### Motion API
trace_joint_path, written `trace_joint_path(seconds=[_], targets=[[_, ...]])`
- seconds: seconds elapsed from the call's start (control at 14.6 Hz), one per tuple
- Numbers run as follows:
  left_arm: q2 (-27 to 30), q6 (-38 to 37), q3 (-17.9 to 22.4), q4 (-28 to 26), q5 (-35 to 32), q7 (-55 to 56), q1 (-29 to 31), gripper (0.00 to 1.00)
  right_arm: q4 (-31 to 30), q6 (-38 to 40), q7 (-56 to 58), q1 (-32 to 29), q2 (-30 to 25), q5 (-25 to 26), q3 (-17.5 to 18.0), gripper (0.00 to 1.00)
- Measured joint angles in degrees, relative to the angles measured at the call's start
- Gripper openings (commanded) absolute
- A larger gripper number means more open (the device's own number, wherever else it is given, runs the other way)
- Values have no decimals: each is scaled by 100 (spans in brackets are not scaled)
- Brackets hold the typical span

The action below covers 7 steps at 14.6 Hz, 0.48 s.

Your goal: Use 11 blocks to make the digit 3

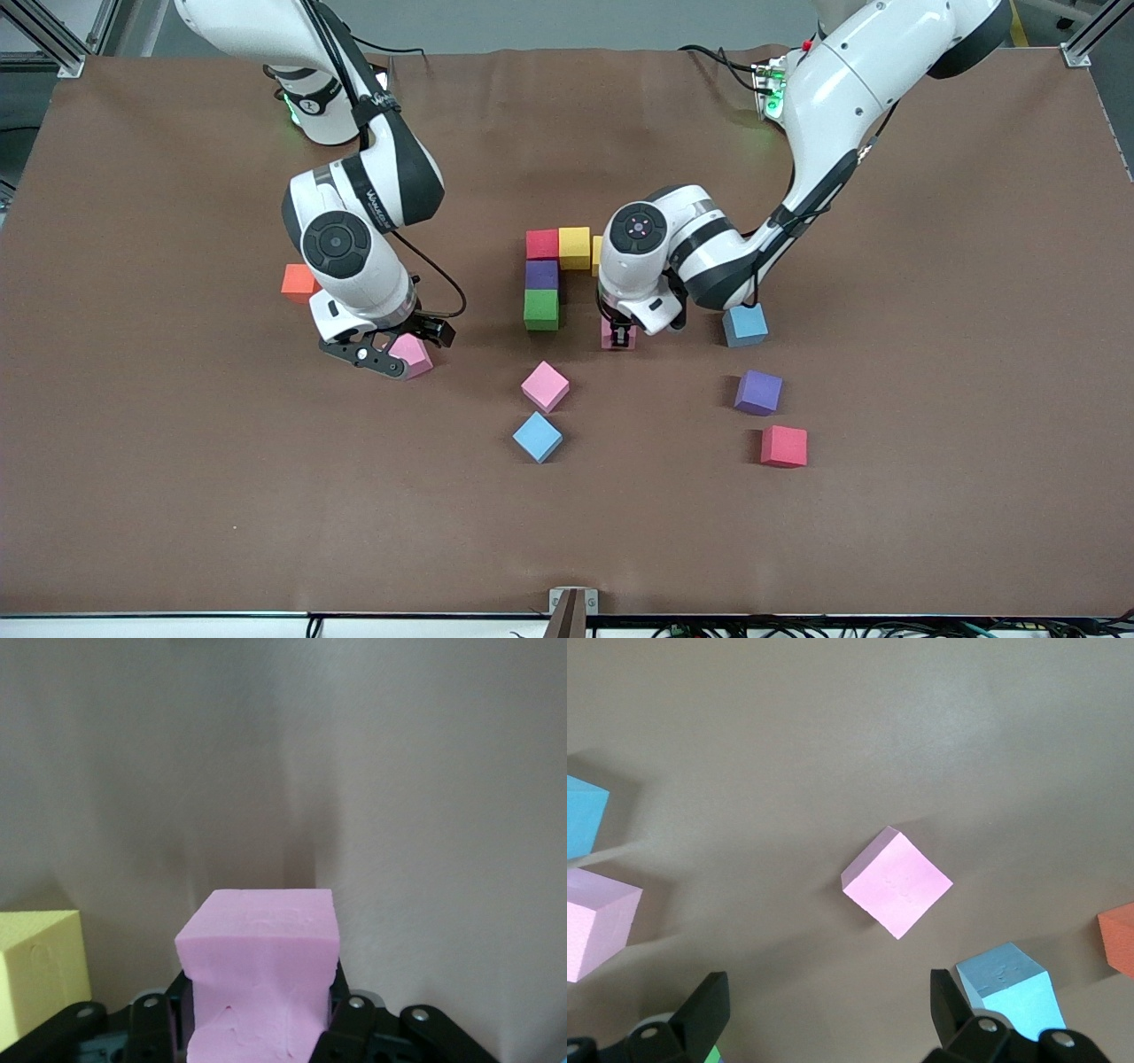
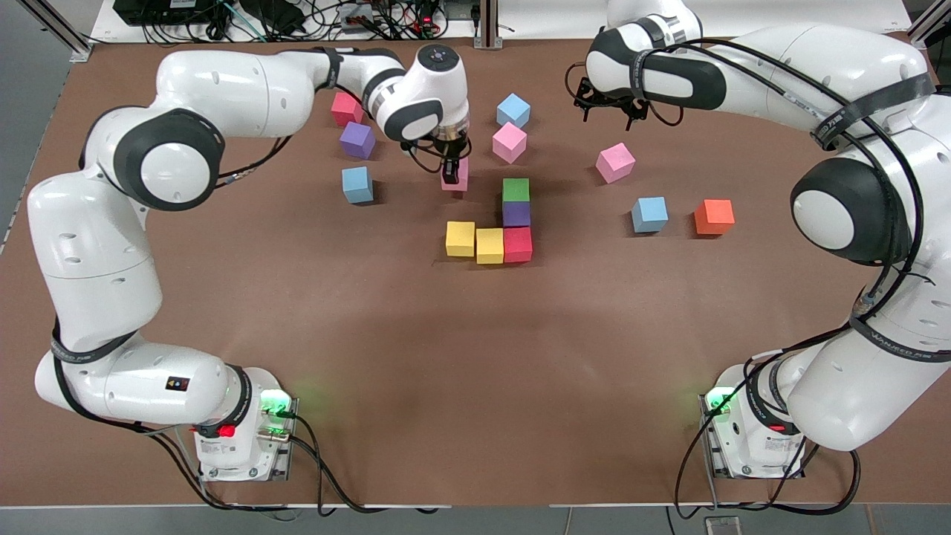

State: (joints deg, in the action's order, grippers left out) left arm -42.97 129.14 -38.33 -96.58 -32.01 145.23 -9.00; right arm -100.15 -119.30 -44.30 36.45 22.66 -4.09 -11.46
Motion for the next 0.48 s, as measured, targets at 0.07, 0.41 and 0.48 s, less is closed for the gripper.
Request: trace_joint_path(seconds=[0.07,0.41,0.48], targets=[[-31,8,5,3,0,63,-66,38,45,-47,-236,11,24,-118,22,100],[-297,184,402,267,0,442,-625,38,806,-123,-1433,101,639,-279,104,100],[-344,168,480,365,6,468,-722,39,1010,-123,-1599,107,825,-283,106,100]])
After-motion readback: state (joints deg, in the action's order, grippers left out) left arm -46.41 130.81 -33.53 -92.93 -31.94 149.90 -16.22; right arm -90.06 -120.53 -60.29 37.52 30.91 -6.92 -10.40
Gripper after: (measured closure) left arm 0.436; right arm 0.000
